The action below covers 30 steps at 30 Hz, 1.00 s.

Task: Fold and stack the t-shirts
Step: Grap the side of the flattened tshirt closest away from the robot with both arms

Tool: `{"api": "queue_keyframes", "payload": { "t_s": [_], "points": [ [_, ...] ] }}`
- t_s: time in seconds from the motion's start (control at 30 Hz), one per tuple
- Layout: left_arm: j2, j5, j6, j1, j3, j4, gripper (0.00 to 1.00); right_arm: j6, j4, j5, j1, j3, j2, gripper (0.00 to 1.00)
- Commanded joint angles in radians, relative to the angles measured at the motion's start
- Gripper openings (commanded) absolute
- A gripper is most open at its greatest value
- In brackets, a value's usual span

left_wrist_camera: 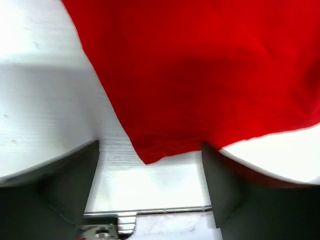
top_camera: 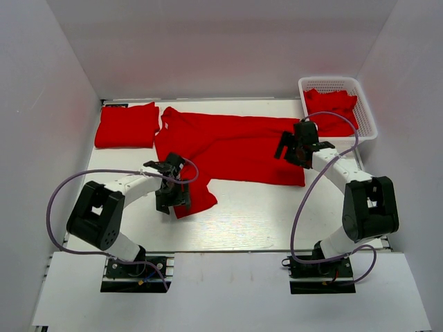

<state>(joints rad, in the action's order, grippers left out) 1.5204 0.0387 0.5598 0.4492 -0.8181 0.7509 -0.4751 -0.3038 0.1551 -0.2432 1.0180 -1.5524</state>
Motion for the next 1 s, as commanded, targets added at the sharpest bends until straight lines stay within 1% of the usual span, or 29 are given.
{"api": "queue_keyframes", "payload": {
  "t_s": [0.0,0.07,0.1,0.13,0.17,0.2,0.23,0.27,0.33,0.5,0.63,0.77,0.87,0.97],
  "points": [
    [0.055,-0.025,-0.029,0.006,0.008,-0.084,0.77,0.001,0.023,-0.002,0.002,0.004,0.002,0.9],
    [0.078,-0.025,-0.04,0.006,0.008,-0.075,0.6,-0.002,0.017,0.012,0.001,0.001,0.006,0.9],
    [0.078,-0.011,-0.04,0.006,0.008,-0.074,0.43,-0.006,0.009,0.023,0.004,-0.001,0.011,0.9],
    [0.069,-0.011,-0.049,0.006,0.028,-0.074,0.35,-0.014,0.006,0.038,0.004,-0.001,0.018,0.9],
    [0.06,-0.011,-0.049,0.006,0.028,-0.065,0.29,-0.017,0.0,0.046,0.002,-0.005,0.017,0.9],
    [0.051,-0.002,-0.049,0.006,0.042,-0.065,0.15,-0.023,-0.003,0.05,0.005,-0.015,0.032,0.9],
    [0.041,-0.002,-0.049,0.006,0.056,-0.065,0.04,-0.026,-0.006,0.057,0.007,-0.021,0.035,0.9],
    [0.041,-0.002,-0.049,0.006,0.056,-0.053,0.0,-0.026,-0.006,0.06,0.008,-0.027,0.04,0.9],
    [0.023,-0.002,-0.06,0.006,0.056,-0.044,0.0,-0.036,-0.006,0.063,0.005,-0.047,0.057,0.9],
    [-0.014,0.018,-0.069,0.016,0.065,-0.087,0.0,-0.033,-0.023,0.08,0.005,-0.081,0.086,0.9],
    [-0.069,0.018,-0.078,0.016,0.043,-0.087,0.0,-0.037,-0.08,0.126,0.008,-0.108,0.107,0.9],
    [-0.103,0.027,-0.078,0.016,0.025,-0.078,0.0,-0.063,-0.092,0.147,0.008,-0.137,0.103,0.9],
    [-0.103,0.036,-0.078,0.016,0.016,-0.067,0.0,-0.114,-0.084,0.153,0.011,-0.157,0.091,0.9],
    [-0.112,0.047,-0.087,0.016,0.016,-0.067,0.0,-0.129,-0.089,0.175,0.015,-0.174,0.074,0.9]
  ]
}}
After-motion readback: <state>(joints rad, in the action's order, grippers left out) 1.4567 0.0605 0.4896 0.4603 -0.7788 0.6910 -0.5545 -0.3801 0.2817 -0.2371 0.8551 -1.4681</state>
